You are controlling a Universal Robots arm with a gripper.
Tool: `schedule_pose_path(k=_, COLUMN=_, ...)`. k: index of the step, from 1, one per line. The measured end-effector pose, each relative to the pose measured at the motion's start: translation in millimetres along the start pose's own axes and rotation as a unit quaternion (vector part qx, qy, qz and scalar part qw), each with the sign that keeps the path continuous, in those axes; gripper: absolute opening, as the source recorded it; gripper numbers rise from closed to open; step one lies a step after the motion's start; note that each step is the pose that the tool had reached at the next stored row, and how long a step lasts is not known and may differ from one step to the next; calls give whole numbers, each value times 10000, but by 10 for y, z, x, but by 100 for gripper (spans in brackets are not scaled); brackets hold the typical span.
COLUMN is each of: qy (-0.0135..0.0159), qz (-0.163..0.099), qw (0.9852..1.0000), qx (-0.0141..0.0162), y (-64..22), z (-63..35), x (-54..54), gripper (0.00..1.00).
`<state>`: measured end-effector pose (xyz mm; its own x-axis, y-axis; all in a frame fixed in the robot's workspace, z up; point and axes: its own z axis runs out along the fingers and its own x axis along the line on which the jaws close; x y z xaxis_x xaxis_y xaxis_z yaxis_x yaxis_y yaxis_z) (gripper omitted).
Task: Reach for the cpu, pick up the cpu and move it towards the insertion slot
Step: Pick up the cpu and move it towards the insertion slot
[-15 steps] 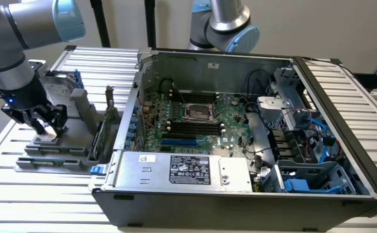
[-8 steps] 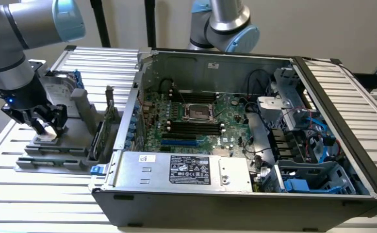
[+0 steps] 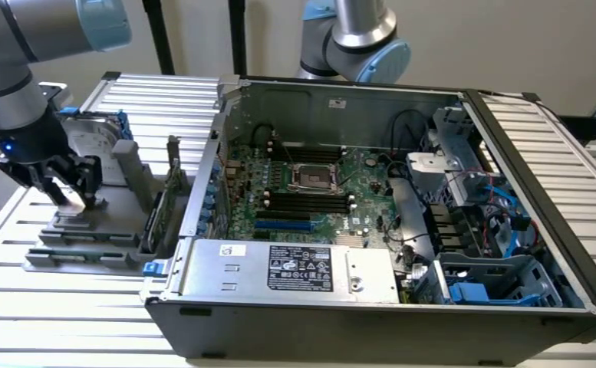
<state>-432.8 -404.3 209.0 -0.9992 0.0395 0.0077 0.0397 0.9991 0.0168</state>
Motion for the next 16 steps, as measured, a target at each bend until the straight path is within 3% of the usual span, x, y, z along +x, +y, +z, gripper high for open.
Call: schedule_pose_path(k=16, qy=8, qz=1, qw=10000, qx=0, y=9, z=-730, x=-91, gripper=55)
